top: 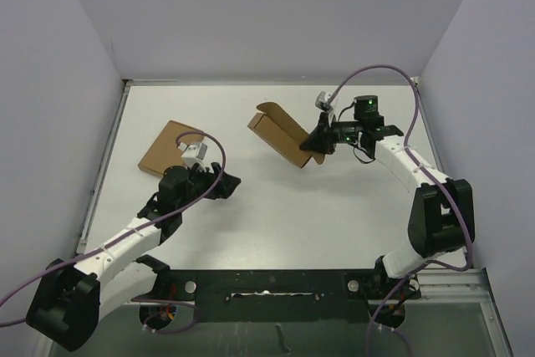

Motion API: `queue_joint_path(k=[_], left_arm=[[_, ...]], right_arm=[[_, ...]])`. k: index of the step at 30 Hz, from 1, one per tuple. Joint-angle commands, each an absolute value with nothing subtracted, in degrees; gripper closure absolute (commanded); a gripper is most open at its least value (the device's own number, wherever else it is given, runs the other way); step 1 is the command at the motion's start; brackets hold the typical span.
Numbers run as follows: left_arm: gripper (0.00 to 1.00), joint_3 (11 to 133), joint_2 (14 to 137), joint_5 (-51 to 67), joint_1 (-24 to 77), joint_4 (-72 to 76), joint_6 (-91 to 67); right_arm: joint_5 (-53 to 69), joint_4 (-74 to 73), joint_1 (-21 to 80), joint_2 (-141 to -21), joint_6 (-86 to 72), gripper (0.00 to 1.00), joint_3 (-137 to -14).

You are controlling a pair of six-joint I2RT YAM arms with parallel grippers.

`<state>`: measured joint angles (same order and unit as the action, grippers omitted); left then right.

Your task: Fold the paper box

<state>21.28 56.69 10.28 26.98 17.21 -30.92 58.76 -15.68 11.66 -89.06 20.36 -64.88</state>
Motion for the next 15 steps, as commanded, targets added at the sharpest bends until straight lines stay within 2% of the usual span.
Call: queue_joint_path(k=[1, 9, 15], left_arm=[[0.38, 22.91, 55.51, 11.26, 26.72, 20.20, -30.97], [0.38, 23.98, 55.10, 10.84, 26.61, 17.19, -31.70], [0.38, 24.90, 57.13, 11.95, 26.76, 17.58, -33.34]], right_arm=[[68.50, -6.52, 10.69, -92.42, -1.62, 1.00, -65.43], [75.48, 19.03, 10.22, -104.32, -38.36, 1.00, -59.08], [74.01, 19.50, 8.11, -108.74, -43.64, 1.00, -58.12]])
